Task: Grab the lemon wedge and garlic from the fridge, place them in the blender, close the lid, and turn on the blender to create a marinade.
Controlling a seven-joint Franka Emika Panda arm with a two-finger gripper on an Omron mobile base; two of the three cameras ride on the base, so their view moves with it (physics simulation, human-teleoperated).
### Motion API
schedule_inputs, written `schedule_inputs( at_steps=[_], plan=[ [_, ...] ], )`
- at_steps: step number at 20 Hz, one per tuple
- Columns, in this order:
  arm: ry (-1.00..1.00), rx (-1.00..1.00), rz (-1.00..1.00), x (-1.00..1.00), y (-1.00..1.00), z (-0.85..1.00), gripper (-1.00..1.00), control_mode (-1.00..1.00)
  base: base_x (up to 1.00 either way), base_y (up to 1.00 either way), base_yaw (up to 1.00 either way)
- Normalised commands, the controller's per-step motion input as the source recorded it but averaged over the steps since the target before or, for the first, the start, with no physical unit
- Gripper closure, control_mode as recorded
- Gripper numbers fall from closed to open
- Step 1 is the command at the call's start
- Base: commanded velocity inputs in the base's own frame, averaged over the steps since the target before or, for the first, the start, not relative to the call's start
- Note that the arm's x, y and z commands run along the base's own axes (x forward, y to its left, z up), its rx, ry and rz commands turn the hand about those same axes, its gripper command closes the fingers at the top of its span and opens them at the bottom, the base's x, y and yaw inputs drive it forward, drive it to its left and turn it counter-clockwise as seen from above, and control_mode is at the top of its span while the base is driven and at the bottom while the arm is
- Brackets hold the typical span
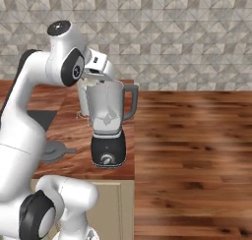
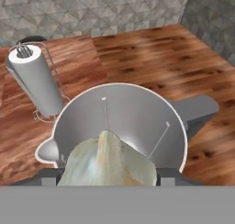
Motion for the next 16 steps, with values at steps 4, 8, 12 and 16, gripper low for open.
schedule_inputs(
  at_steps=[4, 8, 12, 16],
  plan=[
    [0.05, 0.00, 0.00, 0.21, -0.19, -0.38, 1.00, -1.00, 0.00, 0.00, 0.00],
    [0.07, 0.00, 0.00, 0.30, -0.13, -0.31, 1.00, -1.00, 0.00, 0.00, 0.00],
    [0.09, -0.01, 0.01, 0.38, 0.00, -0.23, 1.00, -1.00, 0.00, 0.00, 0.00],
    [0.10, -0.03, 0.03, 0.39, 0.00, -0.15, 1.00, -1.00, 0.00, 0.00, 0.00]
  ],
)
